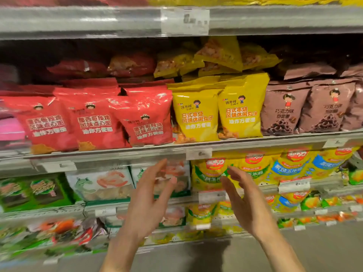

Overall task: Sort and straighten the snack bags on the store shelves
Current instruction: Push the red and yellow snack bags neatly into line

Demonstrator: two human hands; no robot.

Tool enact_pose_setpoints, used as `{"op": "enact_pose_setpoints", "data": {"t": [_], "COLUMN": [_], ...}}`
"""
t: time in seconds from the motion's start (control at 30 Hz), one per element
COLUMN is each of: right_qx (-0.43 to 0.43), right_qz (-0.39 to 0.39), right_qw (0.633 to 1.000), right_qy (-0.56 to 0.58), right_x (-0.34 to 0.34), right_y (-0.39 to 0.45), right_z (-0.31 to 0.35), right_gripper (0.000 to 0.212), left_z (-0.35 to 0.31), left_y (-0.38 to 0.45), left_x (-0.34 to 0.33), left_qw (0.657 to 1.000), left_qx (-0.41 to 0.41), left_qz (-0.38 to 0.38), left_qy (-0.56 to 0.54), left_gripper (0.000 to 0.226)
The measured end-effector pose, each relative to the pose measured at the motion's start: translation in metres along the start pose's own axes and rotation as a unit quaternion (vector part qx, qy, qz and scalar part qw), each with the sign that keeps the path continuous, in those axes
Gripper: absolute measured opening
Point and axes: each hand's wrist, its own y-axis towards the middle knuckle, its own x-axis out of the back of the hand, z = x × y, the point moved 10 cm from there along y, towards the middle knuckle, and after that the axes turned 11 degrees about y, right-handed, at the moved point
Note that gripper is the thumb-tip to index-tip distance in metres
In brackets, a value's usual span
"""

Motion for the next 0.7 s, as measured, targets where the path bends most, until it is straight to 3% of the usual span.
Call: {"op": "enact_pose_setpoints", "data": {"t": [0.07,0.23,0.47,0.6,0.7], "right_qx": [0.019,0.044,0.198,0.302,0.292], "right_qz": [-0.006,0.021,-0.041,-0.097,-0.080], "right_qw": [1.000,0.997,0.970,0.924,0.907], "right_qy": [-0.019,-0.055,-0.134,-0.215,-0.291], "right_x": [-0.026,-0.095,-0.147,-0.168,-0.189], "right_y": [-0.006,-0.021,-0.014,0.005,0.031], "right_z": [0.018,0.073,0.154,0.201,0.205], "right_gripper": [0.047,0.066,0.054,0.066,0.083], "left_z": [0.018,0.055,0.055,0.025,0.005], "left_y": [0.002,0.006,0.018,0.043,0.069], "left_x": [0.030,0.100,0.150,0.172,0.172], "left_qw": [1.000,0.999,0.990,0.944,0.904], "left_qx": [-0.017,-0.033,-0.098,-0.183,-0.235], "left_qz": [-0.001,-0.025,-0.050,-0.152,-0.175], "left_qy": [0.010,0.027,0.092,0.229,0.310], "left_gripper": [0.052,0.054,0.053,0.050,0.056]}}
